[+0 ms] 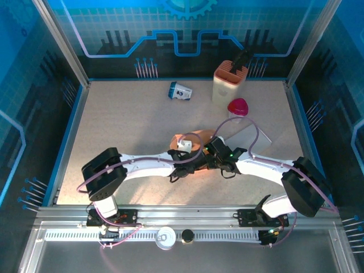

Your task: Fold the paper box

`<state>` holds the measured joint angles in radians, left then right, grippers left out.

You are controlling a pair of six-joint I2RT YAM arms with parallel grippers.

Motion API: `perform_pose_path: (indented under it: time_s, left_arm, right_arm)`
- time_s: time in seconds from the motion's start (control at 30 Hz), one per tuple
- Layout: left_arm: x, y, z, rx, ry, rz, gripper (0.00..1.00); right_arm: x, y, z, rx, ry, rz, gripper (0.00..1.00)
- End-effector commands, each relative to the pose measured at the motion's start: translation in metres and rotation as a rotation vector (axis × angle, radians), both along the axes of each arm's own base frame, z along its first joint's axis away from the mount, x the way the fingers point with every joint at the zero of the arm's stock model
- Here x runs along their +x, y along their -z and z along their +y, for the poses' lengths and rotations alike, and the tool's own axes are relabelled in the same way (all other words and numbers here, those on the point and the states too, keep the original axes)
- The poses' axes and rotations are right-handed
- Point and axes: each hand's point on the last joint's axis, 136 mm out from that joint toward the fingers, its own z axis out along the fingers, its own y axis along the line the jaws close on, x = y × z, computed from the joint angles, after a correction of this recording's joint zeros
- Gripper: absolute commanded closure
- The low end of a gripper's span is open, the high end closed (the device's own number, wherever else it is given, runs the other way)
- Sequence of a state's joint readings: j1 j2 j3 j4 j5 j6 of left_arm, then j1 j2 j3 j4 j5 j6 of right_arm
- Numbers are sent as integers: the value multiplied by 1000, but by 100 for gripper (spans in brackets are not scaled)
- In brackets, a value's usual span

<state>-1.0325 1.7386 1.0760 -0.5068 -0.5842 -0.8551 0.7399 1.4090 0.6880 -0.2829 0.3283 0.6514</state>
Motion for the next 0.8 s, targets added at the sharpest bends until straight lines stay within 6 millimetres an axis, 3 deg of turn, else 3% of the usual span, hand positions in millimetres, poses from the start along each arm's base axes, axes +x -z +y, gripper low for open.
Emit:
perform_pose_path:
  time_s: [0.0, 0.07, 0.2, 0.4, 0.47, 0.6, 0.77]
  left_arm:
    - [4, 4, 1, -12, 37, 30, 44]
    - [7, 12, 4, -1, 29, 52, 49]
    - [10, 15, 11, 35, 8, 42, 49]
    - [4, -33, 13, -42, 31, -78, 41]
    - [6, -52, 21, -46, 42, -105, 37]
    - [15, -69, 39, -86, 91, -95, 36]
    - [23, -92, 44, -198, 272, -107, 39]
  right_arm:
    - [2, -3, 8, 22, -4, -8, 100]
    - [2, -4, 8, 25, -2, -9, 100]
    - [2, -5, 7, 28, 6, -8, 100]
    - [1, -2, 10, 50, 24, 2, 100]
    - [1, -3, 10, 61, 34, 5, 91]
    - [1, -9, 10, 71, 30, -8, 69]
    - [1, -24, 10, 109, -11, -27, 58]
